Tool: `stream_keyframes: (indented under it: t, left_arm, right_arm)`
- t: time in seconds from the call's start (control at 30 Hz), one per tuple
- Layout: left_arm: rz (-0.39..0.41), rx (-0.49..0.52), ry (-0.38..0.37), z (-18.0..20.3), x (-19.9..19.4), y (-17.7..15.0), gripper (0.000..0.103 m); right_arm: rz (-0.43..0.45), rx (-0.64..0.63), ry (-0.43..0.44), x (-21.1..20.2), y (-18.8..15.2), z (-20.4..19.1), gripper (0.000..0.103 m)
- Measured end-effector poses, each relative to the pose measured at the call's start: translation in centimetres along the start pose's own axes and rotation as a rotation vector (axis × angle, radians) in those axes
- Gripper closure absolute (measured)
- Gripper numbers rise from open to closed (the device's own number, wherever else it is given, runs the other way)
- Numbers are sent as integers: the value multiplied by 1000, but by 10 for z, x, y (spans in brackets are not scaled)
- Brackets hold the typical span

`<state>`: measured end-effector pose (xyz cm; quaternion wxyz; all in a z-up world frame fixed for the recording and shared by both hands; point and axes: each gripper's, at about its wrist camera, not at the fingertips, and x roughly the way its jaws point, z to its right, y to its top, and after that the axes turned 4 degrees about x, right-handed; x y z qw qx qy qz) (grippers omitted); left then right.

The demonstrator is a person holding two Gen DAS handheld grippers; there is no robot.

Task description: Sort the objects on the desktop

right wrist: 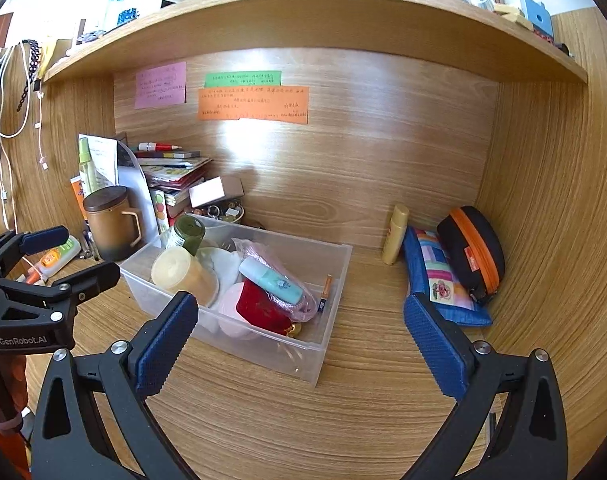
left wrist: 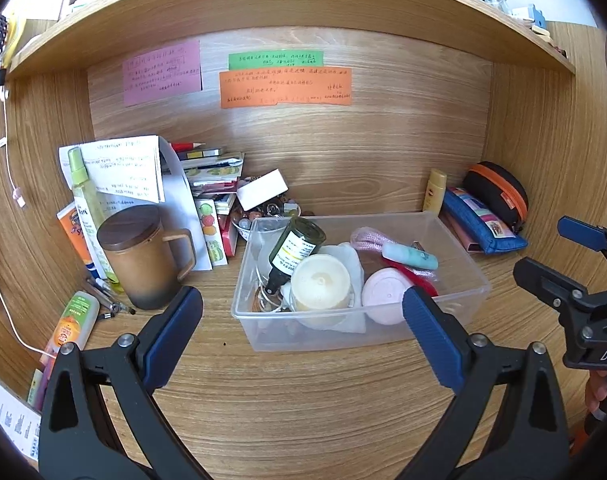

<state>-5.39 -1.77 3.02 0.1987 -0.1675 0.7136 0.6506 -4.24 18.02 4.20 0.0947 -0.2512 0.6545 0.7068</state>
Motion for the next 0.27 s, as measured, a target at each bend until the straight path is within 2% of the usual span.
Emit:
stream_keyframes:
  t: [0.27]
  left_arm:
    - [23, -3, -10, 0, 4, 4, 2]
  right_arm:
    - [-21, -9, -6, 10, -1, -1, 0]
